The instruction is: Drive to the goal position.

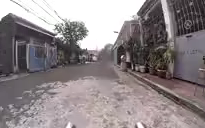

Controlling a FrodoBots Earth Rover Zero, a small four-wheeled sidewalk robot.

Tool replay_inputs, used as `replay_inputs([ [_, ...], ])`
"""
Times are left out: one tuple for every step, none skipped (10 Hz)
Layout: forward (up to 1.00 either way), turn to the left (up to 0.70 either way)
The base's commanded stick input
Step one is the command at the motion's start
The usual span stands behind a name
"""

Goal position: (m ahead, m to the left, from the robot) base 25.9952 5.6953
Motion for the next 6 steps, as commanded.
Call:
replay_inputs([
  [0.70,0.00],
  [0.70,0.00],
  [0.70,0.00],
  [0.70,0.00],
  [0.70,0.00],
  [0.70,0.01],
])
